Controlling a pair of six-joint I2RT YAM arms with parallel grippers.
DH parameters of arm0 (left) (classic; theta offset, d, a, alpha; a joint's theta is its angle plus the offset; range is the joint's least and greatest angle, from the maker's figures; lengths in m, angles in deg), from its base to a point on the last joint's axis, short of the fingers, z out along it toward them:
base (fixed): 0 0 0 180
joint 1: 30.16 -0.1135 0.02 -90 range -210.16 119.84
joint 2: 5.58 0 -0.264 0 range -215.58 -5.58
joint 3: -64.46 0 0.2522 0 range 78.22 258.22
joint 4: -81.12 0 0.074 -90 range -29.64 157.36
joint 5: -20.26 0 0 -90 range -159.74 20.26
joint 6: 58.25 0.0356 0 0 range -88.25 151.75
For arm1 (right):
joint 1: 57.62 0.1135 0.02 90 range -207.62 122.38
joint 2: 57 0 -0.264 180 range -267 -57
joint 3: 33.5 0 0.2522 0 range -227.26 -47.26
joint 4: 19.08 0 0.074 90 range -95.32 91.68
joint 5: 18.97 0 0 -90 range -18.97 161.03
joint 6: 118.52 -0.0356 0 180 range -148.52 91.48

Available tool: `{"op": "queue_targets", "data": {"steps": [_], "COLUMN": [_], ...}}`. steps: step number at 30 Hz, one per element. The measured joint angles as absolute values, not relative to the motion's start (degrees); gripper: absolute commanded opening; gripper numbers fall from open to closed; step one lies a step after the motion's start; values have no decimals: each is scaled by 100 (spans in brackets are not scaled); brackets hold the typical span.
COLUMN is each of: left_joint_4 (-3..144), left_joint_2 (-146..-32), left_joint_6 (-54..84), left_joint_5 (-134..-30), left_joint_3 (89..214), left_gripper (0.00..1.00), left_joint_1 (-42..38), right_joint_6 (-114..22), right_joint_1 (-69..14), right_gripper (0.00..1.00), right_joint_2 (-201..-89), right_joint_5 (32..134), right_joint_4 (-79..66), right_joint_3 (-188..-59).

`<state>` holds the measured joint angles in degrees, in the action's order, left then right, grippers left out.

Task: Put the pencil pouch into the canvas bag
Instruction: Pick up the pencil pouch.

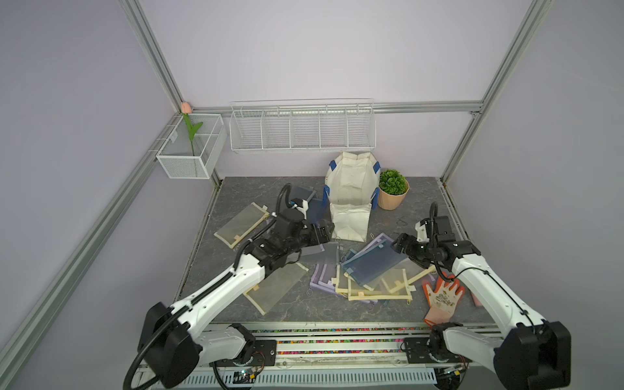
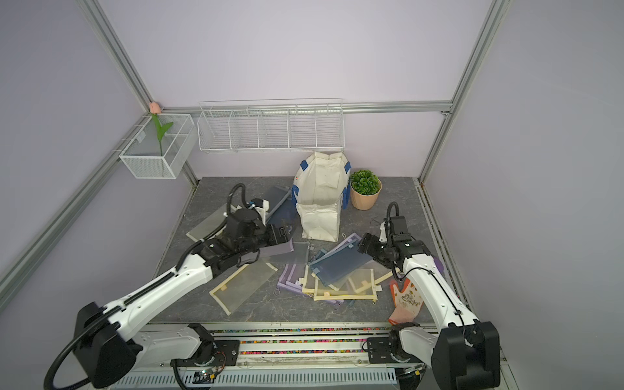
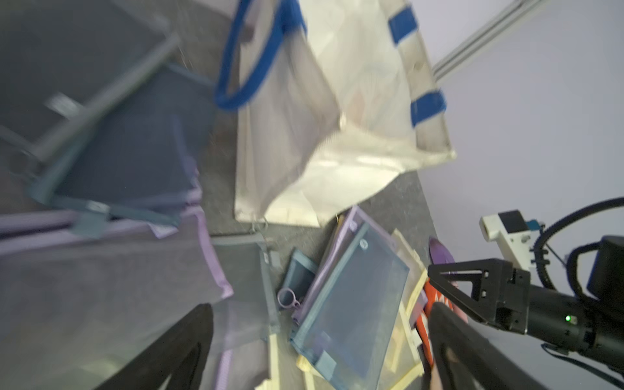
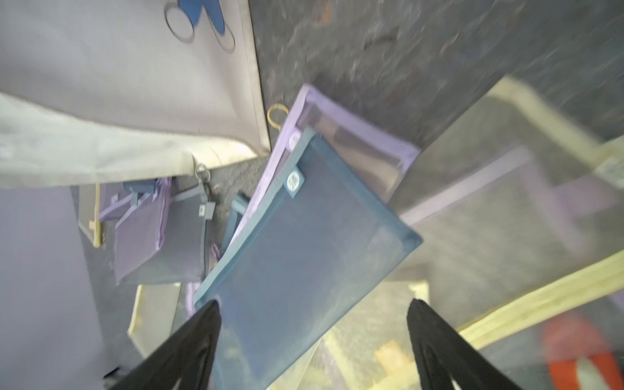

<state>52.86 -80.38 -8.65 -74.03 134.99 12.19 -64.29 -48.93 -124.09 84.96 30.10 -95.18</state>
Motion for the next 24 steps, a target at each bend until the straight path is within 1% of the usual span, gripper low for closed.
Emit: {"op": "queue_targets", "data": {"steps": [4,7,10,14,16,19,24], "left_joint_4": [5207,5187,5176,5100,4995,4866,4709], "left_joint_2": [-9221,-9844,-10195,-10499,-10716,-11074,-11332], "left_joint_6": [-1304,-1582,-1772,-1872,-1857,-1829,-1831], "left_joint_5": [-7587,-7757,-7847,-7862,-7858,-7855,-7860], "left_joint_3": [13895,14238,14472,14701,14929,15270,15333], "left_gripper": [94,91,88,83,81,79,74], "left_joint_1": [1794,1940,1951,1953,1969,2032,2183], "right_joint_6": [-6517,-6545,-6550,-6482,-6456,-6451,-6379], "right_joint_1": [-4893,-4895,-4902,-4930,-4961,-5020,-5120], "right_gripper": [89,90,91,99,100,98,81], "right_joint_2": [-12374,-12383,-12558,-12798,-12894,-13106,-13397], "right_joint_5": [9041,9312,9576,9812,9913,10057,10249], "right_joint_4": [3004,2910,2761,2475,2258,1924,1644], "right_joint_3": [-9343,-9098,-8950,-8912,-8853,-8707,-8678]}}
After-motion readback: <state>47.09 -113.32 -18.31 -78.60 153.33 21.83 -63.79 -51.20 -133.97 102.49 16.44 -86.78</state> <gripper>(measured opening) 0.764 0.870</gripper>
